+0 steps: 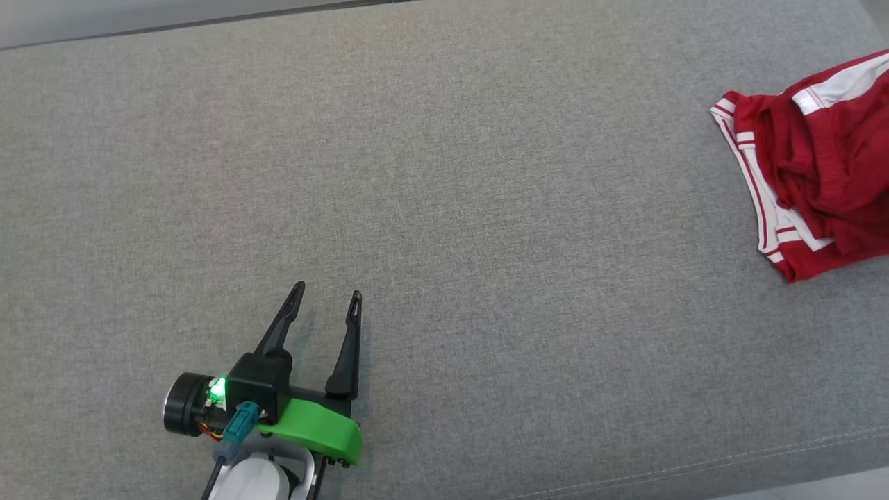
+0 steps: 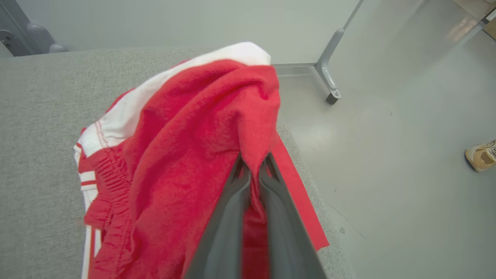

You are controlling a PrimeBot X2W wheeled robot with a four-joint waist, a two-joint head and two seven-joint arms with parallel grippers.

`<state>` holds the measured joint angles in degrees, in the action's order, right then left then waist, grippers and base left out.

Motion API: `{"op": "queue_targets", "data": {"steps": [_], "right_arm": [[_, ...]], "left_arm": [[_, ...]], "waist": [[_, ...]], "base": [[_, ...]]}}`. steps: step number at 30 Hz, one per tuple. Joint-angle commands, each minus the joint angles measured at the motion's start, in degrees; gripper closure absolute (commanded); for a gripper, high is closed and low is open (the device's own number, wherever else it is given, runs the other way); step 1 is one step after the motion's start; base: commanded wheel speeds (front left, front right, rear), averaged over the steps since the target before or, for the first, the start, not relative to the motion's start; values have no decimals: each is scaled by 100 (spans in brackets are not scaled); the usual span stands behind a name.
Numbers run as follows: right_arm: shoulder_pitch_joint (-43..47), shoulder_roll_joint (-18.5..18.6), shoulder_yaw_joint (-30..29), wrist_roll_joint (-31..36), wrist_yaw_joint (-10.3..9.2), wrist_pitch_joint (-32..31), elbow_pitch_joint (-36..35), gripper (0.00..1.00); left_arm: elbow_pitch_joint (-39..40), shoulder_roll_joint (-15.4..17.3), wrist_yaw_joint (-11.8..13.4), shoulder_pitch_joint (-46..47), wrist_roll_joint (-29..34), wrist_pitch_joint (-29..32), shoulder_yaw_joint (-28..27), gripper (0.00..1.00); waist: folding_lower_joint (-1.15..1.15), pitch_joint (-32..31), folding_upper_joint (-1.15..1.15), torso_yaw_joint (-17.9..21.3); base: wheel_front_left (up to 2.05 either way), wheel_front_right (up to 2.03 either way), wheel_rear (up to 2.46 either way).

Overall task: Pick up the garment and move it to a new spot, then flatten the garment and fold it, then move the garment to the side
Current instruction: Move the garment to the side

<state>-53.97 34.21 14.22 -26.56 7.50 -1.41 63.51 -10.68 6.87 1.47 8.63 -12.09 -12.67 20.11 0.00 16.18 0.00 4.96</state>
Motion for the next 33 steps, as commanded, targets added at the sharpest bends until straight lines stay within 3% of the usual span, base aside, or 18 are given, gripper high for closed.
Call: {"op": "queue_targets", "data": {"steps": [1, 2, 3, 4, 5, 22, 33], "right_arm": [[-116, 15, -35, 138, -3, 148, 134, 100], [-165, 22, -50, 227, -3, 253, 232, 95], [-209, 20, -64, 321, -3, 367, 326, 77], [-258, 23, -104, 411, -3, 470, 440, 28], [-304, 21, -114, 528, -3, 589, 523, 0], [-584, -278, -361, 1403, -3, 1489, 952, 0], [-314, -559, -125, 1389, -3, 1654, 406, 0]], "left_arm": [[50, 63, 6, 106, 22, 14, -6, 0], [69, 73, 10, 109, 20, 22, -2, 0], [84, 84, 19, 107, 22, 23, 0, 0], [101, 94, 31, 103, 25, 30, 2, 0], [118, 101, 41, 101, 27, 42, 5, 0], [155, 156, 108, 156, -18, 90, 90, 0], [-2, 73, 130, 221, -165, -59, 11, 0]], "waist": [[0, 180, 0, -123], [0, 203, 0, -133], [0, 222, 0, -141], [0, 237, 0, -145], [0, 251, 0, -148], [0, 178, 0, -25], [0, -315, 0, 89]], "base": [[0, 0, 0], [0, 0, 0], [0, 0, 0], [0, 0, 0], [0, 0, 0], [0, 0, 0], [0, 0, 0]]}}
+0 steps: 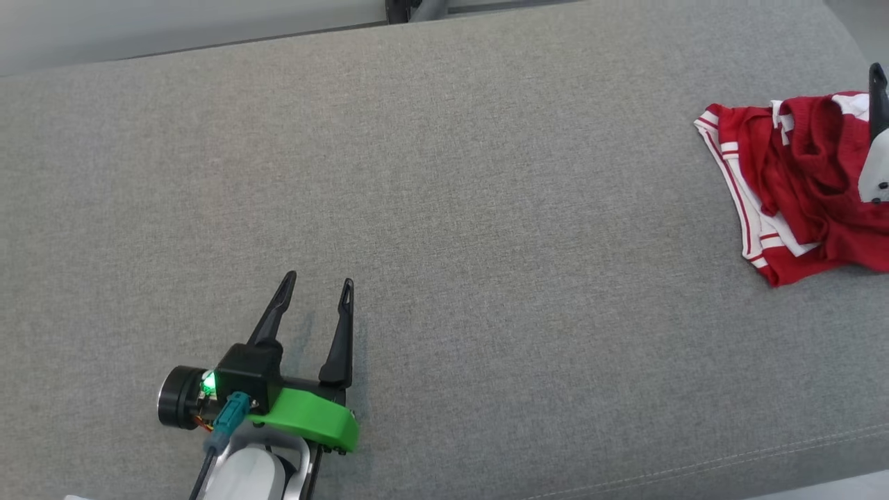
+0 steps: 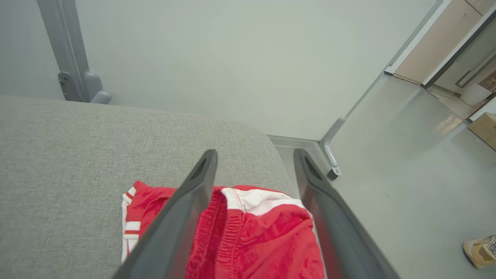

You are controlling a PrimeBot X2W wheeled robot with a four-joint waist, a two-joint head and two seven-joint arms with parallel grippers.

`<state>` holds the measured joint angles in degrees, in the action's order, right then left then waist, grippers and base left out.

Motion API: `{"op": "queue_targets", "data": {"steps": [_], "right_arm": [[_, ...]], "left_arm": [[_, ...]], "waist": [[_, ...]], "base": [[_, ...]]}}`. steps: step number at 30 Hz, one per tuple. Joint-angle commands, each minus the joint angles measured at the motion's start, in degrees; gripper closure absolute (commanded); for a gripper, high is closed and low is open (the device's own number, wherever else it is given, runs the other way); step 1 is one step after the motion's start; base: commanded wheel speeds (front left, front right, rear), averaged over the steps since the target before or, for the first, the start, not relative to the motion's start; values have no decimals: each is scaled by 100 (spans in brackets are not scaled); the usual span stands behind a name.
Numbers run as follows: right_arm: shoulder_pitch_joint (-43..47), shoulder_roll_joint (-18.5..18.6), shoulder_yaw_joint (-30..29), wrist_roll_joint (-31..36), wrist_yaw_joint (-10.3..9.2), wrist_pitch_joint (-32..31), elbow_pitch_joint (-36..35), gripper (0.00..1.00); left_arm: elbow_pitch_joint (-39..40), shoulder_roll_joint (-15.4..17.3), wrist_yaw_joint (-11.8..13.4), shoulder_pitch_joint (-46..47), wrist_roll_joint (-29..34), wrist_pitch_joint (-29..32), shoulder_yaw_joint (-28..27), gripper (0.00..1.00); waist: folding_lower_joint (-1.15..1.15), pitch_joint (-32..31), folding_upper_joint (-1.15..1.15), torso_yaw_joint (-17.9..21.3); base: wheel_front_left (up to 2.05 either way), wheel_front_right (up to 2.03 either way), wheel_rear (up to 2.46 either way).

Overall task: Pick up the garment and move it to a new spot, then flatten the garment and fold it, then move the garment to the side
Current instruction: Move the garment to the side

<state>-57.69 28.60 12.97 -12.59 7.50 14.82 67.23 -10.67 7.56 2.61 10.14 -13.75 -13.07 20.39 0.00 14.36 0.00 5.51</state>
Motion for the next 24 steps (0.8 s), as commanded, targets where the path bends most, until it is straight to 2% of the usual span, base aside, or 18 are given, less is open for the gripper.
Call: {"op": "queue_targets", "data": {"steps": [1, 7, 13, 18, 24], "right_arm": [[114, -17, 32, -31, -3, 38, -80, 0], [678, -177, -41, -373, -3, 37, -1056, 0], [1648, -394, -105, -622, -3, 38, -2074, 0], [2598, -671, -213, -646, -3, 39, -2804, 0], [3711, -1088, -623, -450, -3, -2, -3803, 0]], "left_arm": [[-30, -6, 25, 84, -26, -39, -42, 0], [-278, -97, 113, 16, -229, -149, -227, 0], [-514, -183, 193, -222, -385, -207, -448, 0], [-547, -232, 210, -467, -476, -214, -643, 0], [-495, -282, 281, -764, -407, -211, -839, 0]], "waist": [[0, -202, 0, 39], [0, -681, 0, 18], [0, -1133, 0, -89], [0, -1406, 0, -240], [0, -1537, 0, -462]], "base": [[0, 0, 0], [0, 0, 0], [0, 0, 0], [0, 0, 0], [0, 0, 0]]}}
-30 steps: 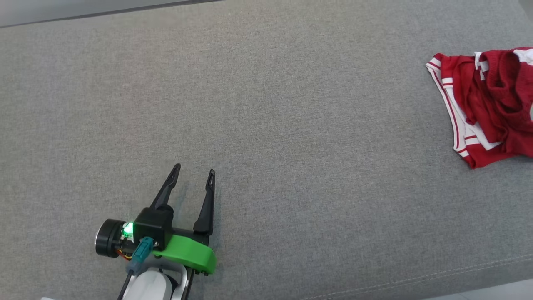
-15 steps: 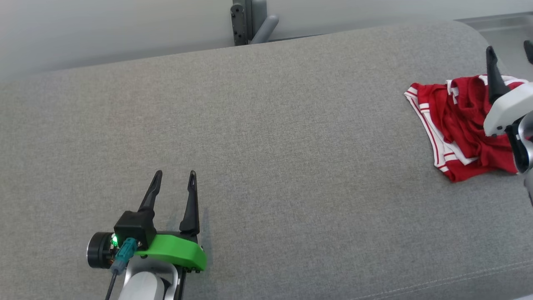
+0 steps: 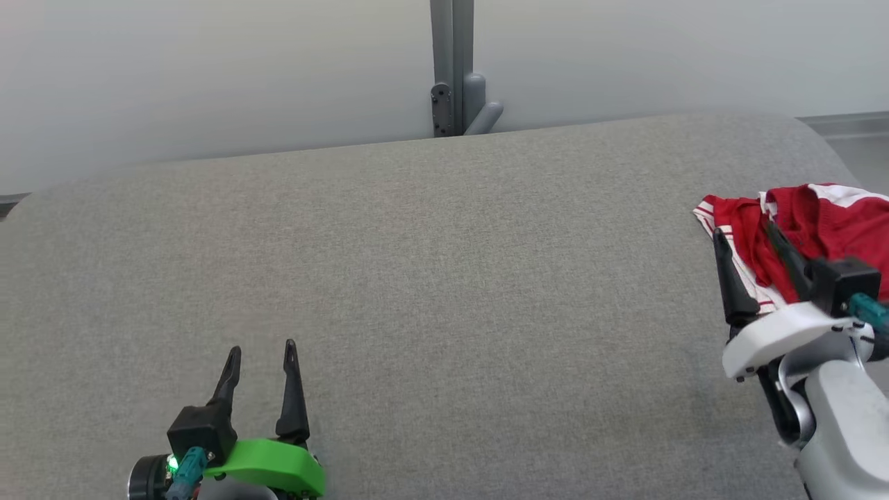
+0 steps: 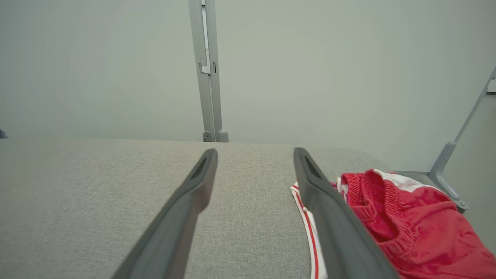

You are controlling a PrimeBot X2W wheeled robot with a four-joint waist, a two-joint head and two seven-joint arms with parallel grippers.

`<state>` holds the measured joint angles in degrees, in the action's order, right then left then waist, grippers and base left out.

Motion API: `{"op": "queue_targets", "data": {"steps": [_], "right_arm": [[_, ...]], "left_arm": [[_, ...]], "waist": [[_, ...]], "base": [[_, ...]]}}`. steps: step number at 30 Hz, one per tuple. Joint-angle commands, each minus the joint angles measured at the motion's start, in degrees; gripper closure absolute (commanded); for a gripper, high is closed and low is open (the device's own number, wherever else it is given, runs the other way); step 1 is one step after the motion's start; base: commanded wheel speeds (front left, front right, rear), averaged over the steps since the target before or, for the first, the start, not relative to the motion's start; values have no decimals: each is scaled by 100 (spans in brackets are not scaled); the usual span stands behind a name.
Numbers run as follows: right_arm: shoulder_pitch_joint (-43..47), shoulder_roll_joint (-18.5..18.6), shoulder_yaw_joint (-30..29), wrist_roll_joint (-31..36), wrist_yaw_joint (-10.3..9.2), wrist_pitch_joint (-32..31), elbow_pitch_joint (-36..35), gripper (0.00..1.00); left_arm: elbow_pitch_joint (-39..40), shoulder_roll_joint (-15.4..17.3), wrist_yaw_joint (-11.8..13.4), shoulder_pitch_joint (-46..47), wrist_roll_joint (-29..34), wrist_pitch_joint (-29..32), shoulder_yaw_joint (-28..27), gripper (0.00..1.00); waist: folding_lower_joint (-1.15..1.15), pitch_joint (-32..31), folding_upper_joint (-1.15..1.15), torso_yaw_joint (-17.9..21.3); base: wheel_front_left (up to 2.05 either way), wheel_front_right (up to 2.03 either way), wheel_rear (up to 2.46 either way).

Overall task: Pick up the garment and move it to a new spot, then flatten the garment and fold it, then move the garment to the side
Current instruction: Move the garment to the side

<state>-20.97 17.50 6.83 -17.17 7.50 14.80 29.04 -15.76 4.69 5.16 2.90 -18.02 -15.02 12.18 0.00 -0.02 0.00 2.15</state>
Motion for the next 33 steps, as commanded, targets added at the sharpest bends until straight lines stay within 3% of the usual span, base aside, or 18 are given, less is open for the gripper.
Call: {"op": "queue_targets", "data": {"steps": [1, 8, 14, 33], "right_arm": [[227, -80, -89, 53, -3, -19, -161, 0], [1395, -947, -749, 617, -3, -212, -1456, 0], [2011, -1362, -799, 869, -3, -383, -2124, 0], [2316, -1456, -504, 678, -2, -433, -2253, 0]], "left_arm": [[20, -1, 19, -75, 36, -16, -36, 0], [15, -53, -95, -212, 170, -16, -63, 0], [21, -91, -164, -277, 183, -17, -102, 0], [72, -145, -309, -379, 263, -17, -108, 0]], "waist": [[0, -110, 0, -162], [0, -161, 0, -376], [0, -171, 0, -426], [0, -244, 0, -481]], "base": [[0, 0, 0], [0, 0, 0], [0, 0, 0], [0, 0, 0]]}}
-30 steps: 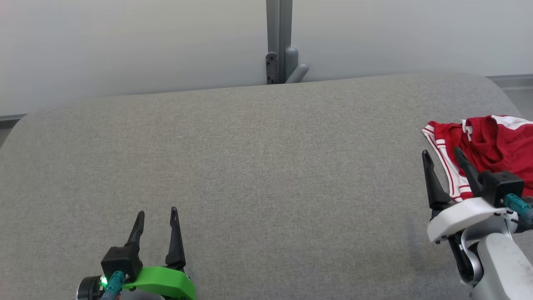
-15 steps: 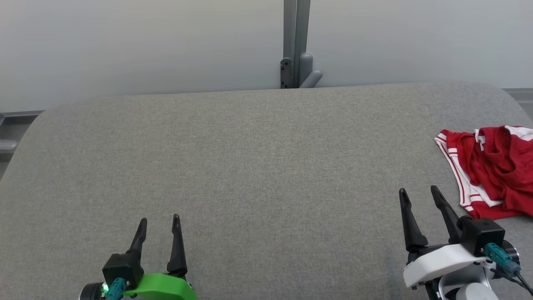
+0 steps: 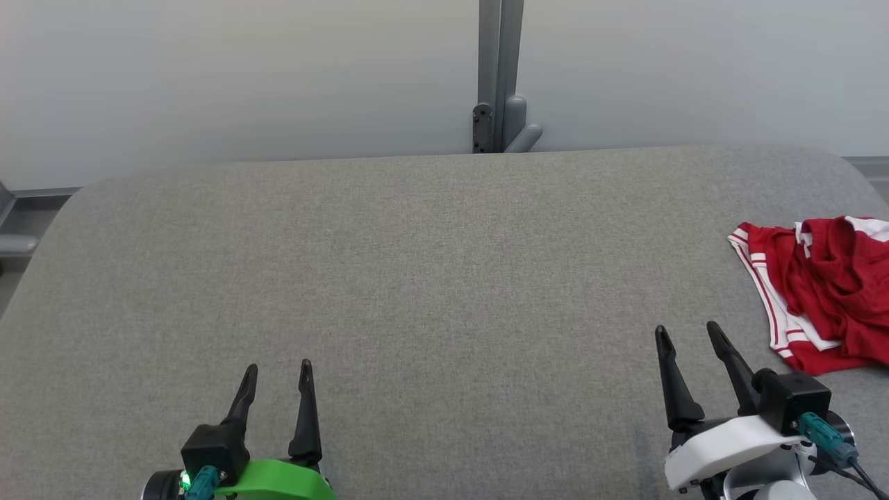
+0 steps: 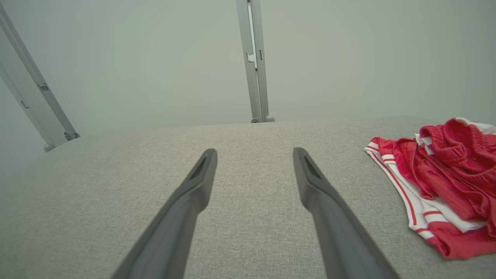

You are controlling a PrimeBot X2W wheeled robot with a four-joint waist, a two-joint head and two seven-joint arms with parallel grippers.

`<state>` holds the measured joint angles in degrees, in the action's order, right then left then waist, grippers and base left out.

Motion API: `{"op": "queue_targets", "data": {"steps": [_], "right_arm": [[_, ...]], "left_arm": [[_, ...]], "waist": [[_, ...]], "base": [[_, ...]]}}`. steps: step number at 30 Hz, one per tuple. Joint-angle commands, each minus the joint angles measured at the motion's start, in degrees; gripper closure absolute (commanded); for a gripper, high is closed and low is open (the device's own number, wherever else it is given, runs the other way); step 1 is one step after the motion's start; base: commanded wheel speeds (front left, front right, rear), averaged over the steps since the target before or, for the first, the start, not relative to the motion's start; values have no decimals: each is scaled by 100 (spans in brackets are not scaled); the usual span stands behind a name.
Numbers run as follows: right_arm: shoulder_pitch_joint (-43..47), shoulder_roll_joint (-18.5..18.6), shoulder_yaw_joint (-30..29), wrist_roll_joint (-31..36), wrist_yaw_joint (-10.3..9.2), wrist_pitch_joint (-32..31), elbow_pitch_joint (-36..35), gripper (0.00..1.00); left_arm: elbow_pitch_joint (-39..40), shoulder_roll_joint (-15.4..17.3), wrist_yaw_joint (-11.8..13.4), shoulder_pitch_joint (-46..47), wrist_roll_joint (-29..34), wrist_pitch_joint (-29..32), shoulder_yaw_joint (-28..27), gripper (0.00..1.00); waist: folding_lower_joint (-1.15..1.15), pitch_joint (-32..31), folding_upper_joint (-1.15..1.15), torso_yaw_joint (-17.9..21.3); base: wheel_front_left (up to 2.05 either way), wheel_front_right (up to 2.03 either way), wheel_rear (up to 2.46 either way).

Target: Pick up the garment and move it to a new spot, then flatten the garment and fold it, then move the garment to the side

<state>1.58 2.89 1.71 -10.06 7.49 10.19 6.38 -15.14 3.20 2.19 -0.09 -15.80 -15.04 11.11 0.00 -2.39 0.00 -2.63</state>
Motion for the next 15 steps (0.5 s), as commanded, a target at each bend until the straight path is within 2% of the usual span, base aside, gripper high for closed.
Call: {"op": "queue_targets", "data": {"steps": [1, 8, 9, 12, 15], "right_arm": [[70, 4, 13, -40, -1, 34, 17, 0], [94, 4, -4, -30, -1, 67, 53, 0], [35, 0, 1, -23, 0, 50, 45, 100], [88, -13, 3, -35, 0, 44, 176, 100], [61, -16, -39, -349, 0, -18, 213, 100]], "left_arm": [[2, 1, -21, -85, 36, -16, -1, 0], [-50, -7, -53, -111, 63, -16, 10, 0], [-42, -9, -27, -43, 35, 0, 9, 100], [-177, -12, -24, -101, 21, 26, 13, 100], [-202, -13, -61, -63, -273, 115, -44, 100]], "waist": [[0, -14, 0, -7], [0, -62, 0, -20], [0, -63, 0, -20], [0, -66, 0, -19], [0, -59, 0, -13]], "base": [[0, 0, 0], [0, 0, 0], [0, 0, 0], [0, 0, 0], [0, 0, 0]]}}
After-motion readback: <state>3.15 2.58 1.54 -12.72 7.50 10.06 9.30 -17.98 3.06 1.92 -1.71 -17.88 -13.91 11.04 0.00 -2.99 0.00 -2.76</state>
